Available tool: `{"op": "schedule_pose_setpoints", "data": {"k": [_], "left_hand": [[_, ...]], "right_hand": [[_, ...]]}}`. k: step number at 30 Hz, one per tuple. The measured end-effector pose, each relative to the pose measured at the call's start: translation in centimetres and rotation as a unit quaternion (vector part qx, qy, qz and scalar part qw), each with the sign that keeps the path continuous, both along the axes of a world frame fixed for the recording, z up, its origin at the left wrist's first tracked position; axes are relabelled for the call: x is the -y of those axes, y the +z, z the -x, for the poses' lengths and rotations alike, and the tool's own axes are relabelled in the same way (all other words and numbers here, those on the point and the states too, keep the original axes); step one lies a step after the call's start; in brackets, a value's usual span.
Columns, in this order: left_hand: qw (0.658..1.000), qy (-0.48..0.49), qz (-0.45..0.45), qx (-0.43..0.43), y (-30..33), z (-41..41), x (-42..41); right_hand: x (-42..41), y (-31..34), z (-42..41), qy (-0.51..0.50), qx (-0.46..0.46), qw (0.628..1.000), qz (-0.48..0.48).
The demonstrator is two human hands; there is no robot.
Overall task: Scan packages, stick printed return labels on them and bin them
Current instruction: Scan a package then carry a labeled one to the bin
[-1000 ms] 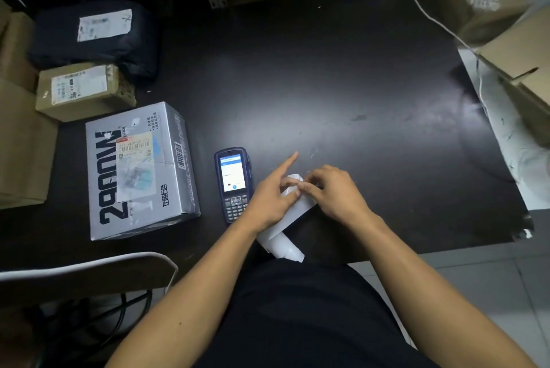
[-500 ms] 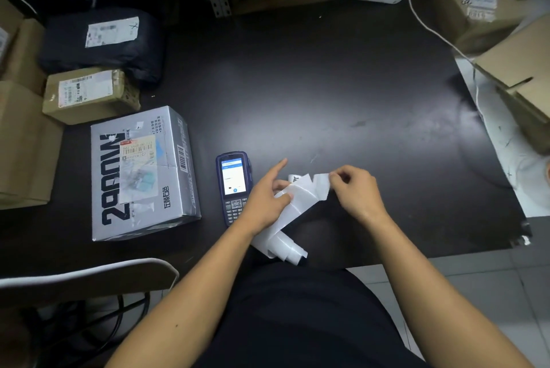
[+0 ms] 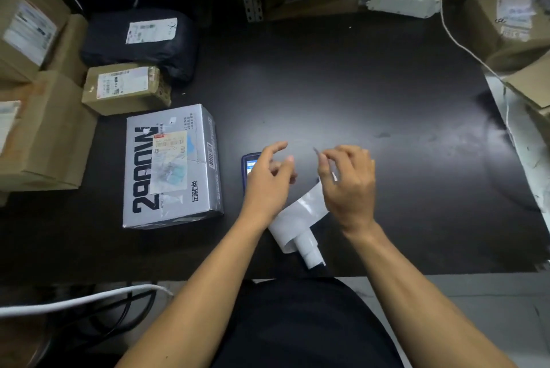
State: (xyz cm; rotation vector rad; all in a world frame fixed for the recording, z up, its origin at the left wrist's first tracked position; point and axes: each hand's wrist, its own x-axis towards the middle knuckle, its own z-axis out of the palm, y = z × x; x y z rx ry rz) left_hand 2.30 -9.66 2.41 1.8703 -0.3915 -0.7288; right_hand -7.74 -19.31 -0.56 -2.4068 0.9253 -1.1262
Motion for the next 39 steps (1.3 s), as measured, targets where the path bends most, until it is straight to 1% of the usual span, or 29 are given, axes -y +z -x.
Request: {"op": "schedule_pose_setpoints", "data": {"k": [2, 4, 5, 8, 10, 12, 14, 15, 16, 18, 19, 21, 25, 28, 30, 33, 37, 39], "left_hand": [[0.996, 0.043, 0.051, -0.061, 1.1, -0.7, -0.9], [0.987, 0.075, 0.086, -0.109, 1.9, -1.7, -2.3], [0.985, 0.083, 0.089, -0.123, 2.1, -2.3, -3.2], [0.986, 0.114, 0.062, -0.106, 2.3, -4.2, -6.5], [0.985, 0.141, 0.053, -0.089, 2.2, -5.6, -9.0], [0.985, 0.143, 0.041, -0.083, 2.1, -7.0, -11.5], [0.986, 0.137, 0.036, -0.087, 2.0, -8.4, -13.8], [0.986, 0.129, 0.039, -0.094, 2.0, -9.1, -14.9], [0.987, 0.117, 0.041, -0.103, 1.9, -9.8, -15.9], [0.989, 0.083, 0.037, -0.120, 1.7, -11.1, -17.5], [0.990, 0.073, 0.029, -0.121, 1.5, -11.8, -18.2], [0.991, 0.072, 0.016, -0.114, 1.3, -13.2, -19.2], [0.993, 0.076, 0.003, -0.092, 1.2, -16.5, -19.1], [0.996, 0.072, -0.026, -0.052, 1.2, -18.9, -18.6], [0.996, 0.060, -0.053, -0.031, 1.1, -19.8, -18.7], [0.994, 0.023, -0.104, 0.006, 1.0, -19.8, -19.2], [0.978, -0.031, -0.182, 0.098, 0.1, -18.6, -19.8], [0.970, -0.050, -0.197, 0.135, -0.4, -18.1, -19.9]], "right_hand": [[-2.0, 0.0, -1.5, 0.038, -0.006, 0.998, 0.054], [-4.0, 0.1, -2.8, 0.075, -0.005, 0.994, 0.075], [-4.9, 0.1, -3.5, 0.092, -0.004, 0.993, 0.080], [-7.7, -0.1, -5.4, 0.153, -0.008, 0.985, 0.079], [-9.3, -0.3, -6.5, 0.207, -0.020, 0.977, 0.050], [-10.5, -0.2, -7.5, 0.248, -0.036, 0.968, -0.028], [-11.5, 0.7, -8.9, 0.261, -0.063, 0.953, -0.137], [-12.0, 1.2, -9.7, 0.262, -0.075, 0.940, -0.204], [-12.6, 1.8, -10.7, 0.261, -0.085, 0.920, -0.281], [-13.7, 2.8, -12.5, 0.258, -0.101, 0.865, -0.419], [-14.1, 3.0, -13.4, 0.253, -0.099, 0.846, -0.459], [-14.7, 3.2, -14.8, 0.243, -0.094, 0.832, -0.491], [-15.2, 3.8, -17.9, 0.218, -0.091, 0.832, -0.502], [-15.1, 4.2, -20.1, 0.197, -0.105, 0.840, -0.494], [-15.0, 4.2, -20.7, 0.187, -0.142, 0.851, -0.469], [-15.4, 3.8, -20.7, 0.189, -0.203, 0.857, -0.434], [-16.5, 2.7, -20.6, 0.229, -0.286, 0.863, -0.348], [-16.9, 2.1, -20.6, 0.246, -0.312, 0.865, -0.307]]}}
